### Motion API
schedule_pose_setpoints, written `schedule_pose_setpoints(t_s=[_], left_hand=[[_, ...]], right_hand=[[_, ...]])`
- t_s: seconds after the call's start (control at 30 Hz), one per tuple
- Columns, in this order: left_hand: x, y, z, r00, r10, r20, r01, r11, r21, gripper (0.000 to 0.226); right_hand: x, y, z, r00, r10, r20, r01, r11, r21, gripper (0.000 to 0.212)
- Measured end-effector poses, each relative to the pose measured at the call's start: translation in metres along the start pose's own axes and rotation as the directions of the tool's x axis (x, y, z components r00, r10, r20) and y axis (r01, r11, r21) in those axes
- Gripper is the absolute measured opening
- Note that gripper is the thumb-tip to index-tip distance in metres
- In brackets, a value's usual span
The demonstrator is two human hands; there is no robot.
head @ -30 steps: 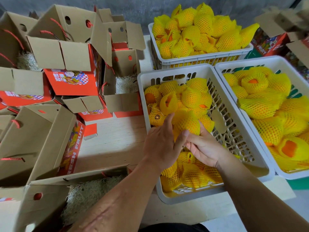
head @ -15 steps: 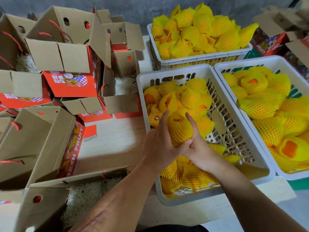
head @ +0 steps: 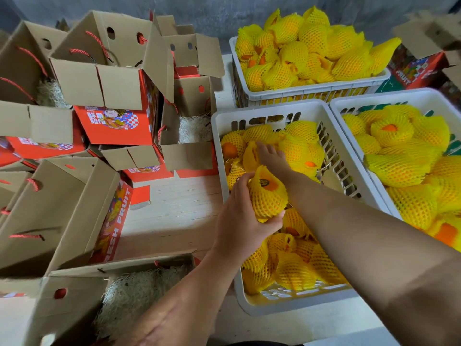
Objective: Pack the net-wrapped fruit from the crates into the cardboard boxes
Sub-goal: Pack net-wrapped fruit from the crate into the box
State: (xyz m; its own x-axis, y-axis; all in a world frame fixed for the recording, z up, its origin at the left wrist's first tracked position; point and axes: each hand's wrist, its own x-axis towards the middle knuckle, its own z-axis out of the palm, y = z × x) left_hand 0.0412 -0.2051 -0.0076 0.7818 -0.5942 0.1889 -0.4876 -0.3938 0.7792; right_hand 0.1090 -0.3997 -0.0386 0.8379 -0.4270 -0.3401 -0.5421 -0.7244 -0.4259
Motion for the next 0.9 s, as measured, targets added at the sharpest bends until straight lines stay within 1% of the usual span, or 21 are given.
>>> schedule_pose_setpoints(t_s=[0.07,0.1,0.13,0.2,0.23,0.27,0.3,0.33,0.37,0.43,0.47,0.53,0.63,0.7,0.77,0.8,0.9], left_hand=[[-0.001,0.000,0.000,1.000,0.007,-0.005,-0.007,1.000,-0.013,0.099],[-0.001,0.000,0.000,1.000,0.007,-0.008,-0.008,1.000,-0.019,0.100],[-0.001,0.000,0.000,1.000,0.004,-0.009,-0.005,1.000,-0.024,0.100],[-0.001,0.001,0.000,1.000,-0.013,-0.008,0.013,0.999,-0.036,0.100],[-0.001,0.002,-0.001,1.000,-0.020,-0.009,0.019,0.999,-0.045,0.099],[-0.001,0.002,-0.001,1.000,-0.024,-0.013,0.023,0.998,-0.063,0.097],[-0.001,0.003,-0.002,0.999,-0.027,-0.020,0.025,0.996,-0.090,0.095],[0.000,0.002,-0.003,0.999,-0.031,-0.033,0.026,0.992,-0.126,0.093],[0.000,0.002,-0.004,0.998,-0.042,-0.044,0.034,0.985,-0.171,0.091],[0.003,0.003,-0.009,0.997,-0.076,-0.032,0.064,0.959,-0.275,0.091],[0.003,0.003,-0.012,0.997,-0.083,-0.009,0.075,0.942,-0.327,0.090],[-0.001,0.006,-0.019,0.996,-0.073,0.046,0.086,0.891,-0.446,0.089],[-0.022,0.014,-0.038,0.985,-0.135,0.108,0.173,0.748,-0.641,0.080],[-0.043,0.022,-0.055,0.977,-0.168,0.134,0.212,0.668,-0.713,0.070],[-0.073,0.019,-0.085,0.973,-0.181,0.144,0.228,0.656,-0.720,0.059],[-0.089,0.015,-0.100,0.971,-0.190,0.142,0.234,0.663,-0.711,0.057],[-0.132,0.000,-0.151,0.966,-0.223,0.128,0.249,0.687,-0.683,0.057]], right_hand=[[0.005,0.004,0.002,1.000,-0.016,-0.018,0.013,0.990,-0.140,0.051],[0.004,0.006,0.002,0.999,-0.018,-0.033,0.013,0.987,-0.159,0.048],[0.003,0.006,0.001,0.998,-0.018,-0.052,0.011,0.991,-0.135,0.045],[-0.005,0.004,-0.002,0.989,0.028,-0.144,-0.018,0.997,0.074,0.040],[-0.013,0.003,-0.005,0.980,0.070,-0.186,-0.033,0.981,0.193,0.043],[-0.025,0.002,-0.008,0.973,0.112,-0.201,-0.041,0.944,0.327,0.052],[-0.039,0.003,-0.009,0.969,0.133,-0.208,-0.017,0.875,0.483,0.061],[-0.055,0.003,-0.010,0.966,0.145,-0.213,0.026,0.769,0.639,0.063],[-0.071,0.002,-0.011,0.961,0.169,-0.218,0.058,0.648,0.760,0.058],[-0.102,-0.003,-0.013,0.951,0.235,-0.200,0.072,0.461,0.885,0.047],[-0.117,-0.009,-0.016,0.947,0.270,-0.174,0.053,0.404,0.913,0.044],[-0.145,-0.019,-0.019,0.940,0.309,-0.143,0.035,0.330,0.943,0.040],[-0.177,-0.035,-0.016,0.948,0.295,-0.123,0.057,0.223,0.973,0.034],[-0.195,-0.050,-0.010,0.961,0.248,-0.124,0.079,0.186,0.979,0.031],[-0.214,-0.075,0.009,0.977,0.179,-0.114,0.088,0.149,0.985,0.030],[-0.222,-0.088,0.020,0.983,0.151,-0.101,0.081,0.137,0.987,0.035],[-0.241,-0.125,0.059,0.994,0.090,-0.054,0.039,0.167,0.985,0.062]])
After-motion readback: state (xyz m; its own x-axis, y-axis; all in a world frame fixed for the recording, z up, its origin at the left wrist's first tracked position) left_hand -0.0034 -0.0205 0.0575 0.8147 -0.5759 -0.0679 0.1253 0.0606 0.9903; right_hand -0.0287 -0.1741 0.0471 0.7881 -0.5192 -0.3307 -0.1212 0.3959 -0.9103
